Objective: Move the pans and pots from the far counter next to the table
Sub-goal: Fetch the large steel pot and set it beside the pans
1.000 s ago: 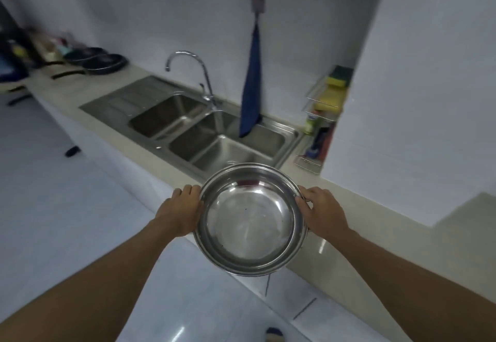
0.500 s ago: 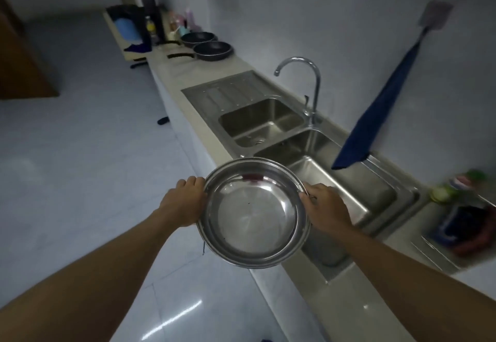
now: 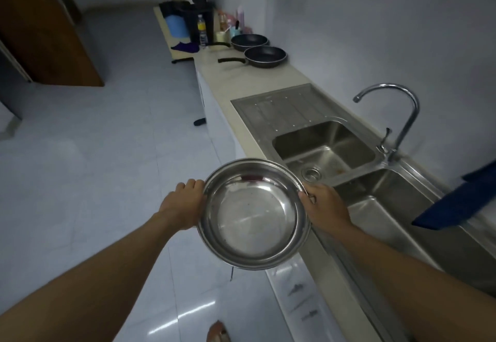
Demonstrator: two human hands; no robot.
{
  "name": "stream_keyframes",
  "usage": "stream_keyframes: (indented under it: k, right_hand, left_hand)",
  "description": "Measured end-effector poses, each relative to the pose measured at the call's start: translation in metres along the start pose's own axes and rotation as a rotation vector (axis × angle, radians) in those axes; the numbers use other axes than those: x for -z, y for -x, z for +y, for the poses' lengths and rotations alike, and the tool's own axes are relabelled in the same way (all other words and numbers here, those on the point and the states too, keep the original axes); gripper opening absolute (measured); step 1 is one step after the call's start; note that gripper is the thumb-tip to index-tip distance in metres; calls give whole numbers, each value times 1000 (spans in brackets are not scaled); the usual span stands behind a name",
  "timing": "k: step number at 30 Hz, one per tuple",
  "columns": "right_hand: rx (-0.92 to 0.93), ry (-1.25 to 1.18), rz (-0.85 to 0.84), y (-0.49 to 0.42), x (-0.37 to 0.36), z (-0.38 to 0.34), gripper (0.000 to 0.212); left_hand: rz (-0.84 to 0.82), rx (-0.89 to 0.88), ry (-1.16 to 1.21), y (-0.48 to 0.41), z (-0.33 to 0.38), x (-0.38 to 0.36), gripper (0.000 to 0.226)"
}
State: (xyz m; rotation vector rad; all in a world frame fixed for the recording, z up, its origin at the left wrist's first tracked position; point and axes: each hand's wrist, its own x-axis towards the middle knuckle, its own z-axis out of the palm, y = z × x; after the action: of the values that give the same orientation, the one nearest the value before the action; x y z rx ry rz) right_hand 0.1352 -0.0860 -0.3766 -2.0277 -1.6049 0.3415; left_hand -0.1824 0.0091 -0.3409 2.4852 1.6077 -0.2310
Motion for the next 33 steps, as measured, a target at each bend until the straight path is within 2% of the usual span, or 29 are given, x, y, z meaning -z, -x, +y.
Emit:
stream_keyframes:
  k: [10,14,20,27,33]
  right_hand:
    - [-72,12,57,-130,-61,-78,25]
    - [-71,10,46,-184,-79,-92,25]
    - [-55,-10,66,-280,-105,-99,23]
    - [-61,-52,28,-399,-133,-107,21]
    - [-96,-40,18,-483,-153,-108,24]
  left_hand:
    - [13,-70,-44,-123,-120,60,69]
    - [1,-81,-39,-172,-150,70,71]
    - [31,-82,-33,-263,-184,85,62]
    - [-11,-65,-71,-376,-222,110,73]
    - [-5,-84,-6,-473,-251,118,44]
